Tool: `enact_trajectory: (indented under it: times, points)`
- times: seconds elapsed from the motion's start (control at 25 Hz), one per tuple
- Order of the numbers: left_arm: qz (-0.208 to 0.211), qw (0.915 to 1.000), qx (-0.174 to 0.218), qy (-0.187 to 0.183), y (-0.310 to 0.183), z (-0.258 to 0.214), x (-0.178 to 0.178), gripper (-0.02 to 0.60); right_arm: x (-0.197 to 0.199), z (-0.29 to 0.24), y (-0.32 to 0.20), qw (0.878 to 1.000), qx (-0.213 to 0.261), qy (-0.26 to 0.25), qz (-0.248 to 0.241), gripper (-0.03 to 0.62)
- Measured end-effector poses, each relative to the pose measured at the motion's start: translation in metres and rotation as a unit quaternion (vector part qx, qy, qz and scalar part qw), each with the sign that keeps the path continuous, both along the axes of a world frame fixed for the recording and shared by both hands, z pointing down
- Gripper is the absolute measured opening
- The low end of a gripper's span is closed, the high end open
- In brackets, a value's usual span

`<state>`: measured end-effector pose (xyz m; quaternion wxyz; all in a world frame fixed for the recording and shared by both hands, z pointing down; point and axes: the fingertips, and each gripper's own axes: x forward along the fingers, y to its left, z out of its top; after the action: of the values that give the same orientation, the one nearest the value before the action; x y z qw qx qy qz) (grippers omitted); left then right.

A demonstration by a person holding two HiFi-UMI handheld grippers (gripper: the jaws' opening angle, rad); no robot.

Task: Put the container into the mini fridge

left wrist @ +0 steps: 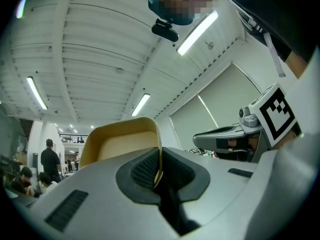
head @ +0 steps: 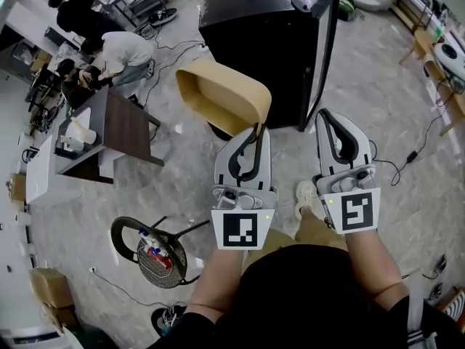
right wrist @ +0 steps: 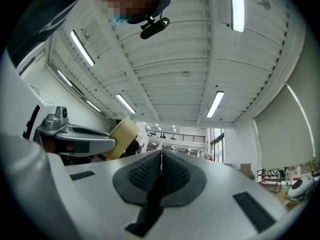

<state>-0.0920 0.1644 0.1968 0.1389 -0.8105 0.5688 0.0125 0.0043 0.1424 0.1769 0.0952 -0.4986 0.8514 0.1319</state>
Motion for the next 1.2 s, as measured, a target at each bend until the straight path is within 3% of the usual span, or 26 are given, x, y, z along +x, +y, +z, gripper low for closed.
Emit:
enact_trajectory:
  times: [0.12,0.32,0.68,0.88,1.0,1.2]
  points:
    - [-0.007,0.9998,-0.004,-0.016,-0.037,0.003,0.005,0.032,0.003,0.001,-0.040,1.000,-0.004,-0.005,-0.011,0.037]
    - [-0.020,0.9997,-0.009,-0.010,-0.099,0.009,0.011,0.032,0.007,0.010,-0.105,1.000,-0.013,0.000,-0.029,0.037]
    - [-0.028,0.9980,-0.027,-0.050,-0.205,0.019,0.026,0.032,0.009,0.009,-0.215,0.998,-0.022,0.003,-0.064,0.037]
    - [-0.042,0.9985,-0.033,0.007,-0.241,0.024,0.029,0.032,0.011,0.017,-0.251,0.996,-0.030,0.001,-0.079,0.037]
    - [-0.041,0.9981,-0.043,-0.016,-0.252,0.029,0.033,0.032,0.014,0.021,-0.264,0.996,-0.035,-0.001,-0.083,0.037]
    - [-0.036,0.9979,-0.051,-0.018,-0.264,0.035,0.038,0.032,0.017,0.025,-0.280,0.995,-0.041,-0.011,-0.086,0.037]
